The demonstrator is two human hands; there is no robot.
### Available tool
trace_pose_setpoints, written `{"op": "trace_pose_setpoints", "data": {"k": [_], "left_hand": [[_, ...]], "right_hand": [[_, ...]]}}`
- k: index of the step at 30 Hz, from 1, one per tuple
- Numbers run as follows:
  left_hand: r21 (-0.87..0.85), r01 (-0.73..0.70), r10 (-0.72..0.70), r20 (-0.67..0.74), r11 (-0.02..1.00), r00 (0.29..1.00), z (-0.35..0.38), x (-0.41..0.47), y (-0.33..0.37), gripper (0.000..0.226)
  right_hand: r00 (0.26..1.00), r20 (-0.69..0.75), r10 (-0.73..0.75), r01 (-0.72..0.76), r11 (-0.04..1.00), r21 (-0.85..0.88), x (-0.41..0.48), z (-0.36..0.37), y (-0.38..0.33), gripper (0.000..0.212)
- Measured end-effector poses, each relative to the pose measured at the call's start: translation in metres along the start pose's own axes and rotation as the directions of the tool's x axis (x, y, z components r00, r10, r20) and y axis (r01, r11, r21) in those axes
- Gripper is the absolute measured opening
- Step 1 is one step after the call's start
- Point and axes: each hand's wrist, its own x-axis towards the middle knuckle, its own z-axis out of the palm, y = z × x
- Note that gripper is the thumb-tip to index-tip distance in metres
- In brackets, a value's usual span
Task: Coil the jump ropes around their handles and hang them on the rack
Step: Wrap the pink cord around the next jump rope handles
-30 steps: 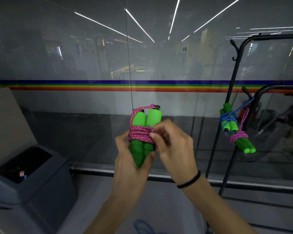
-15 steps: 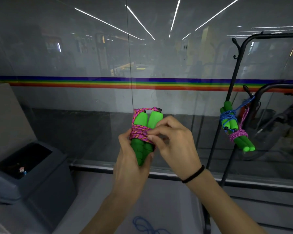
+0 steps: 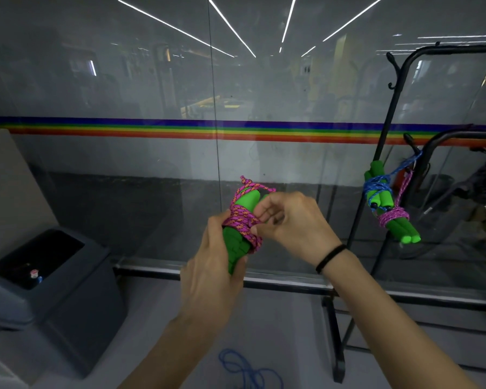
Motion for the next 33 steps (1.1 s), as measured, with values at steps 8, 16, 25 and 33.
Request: {"op": "trace_pose_setpoints", "data": {"k": [8,16,25,33], "left_hand": [[-0.013,0.011,-0.011,0.007,1.0,1.0,0.003,0.003,-0.008,0.061],[-0.053,0.024,-0.025,-0.021,0.998,0.999,0.003,0.007,-0.007,0.064],[-0.014,-0.016,0.016,-0.018,1.0,1.0,0.007,0.006,-0.01,0.065],[-0.063,0.015,-0.015,0.0,0.998,1.0,0.007,0.009,-0.015,0.066]], "right_hand": [[0.998,-0.002,-0.068,0.068,0.995,-0.073,0.002,0.007,0.008,0.013],[0.966,-0.171,-0.193,0.143,0.953,-0.267,0.0,0.02,0.006,0.014],[0.959,-0.234,-0.162,0.085,0.948,-0.307,0.0,0.032,0.003,0.012],[0.979,-0.191,-0.071,0.043,0.988,-0.148,-0.002,0.025,0.009,0.002]]}}
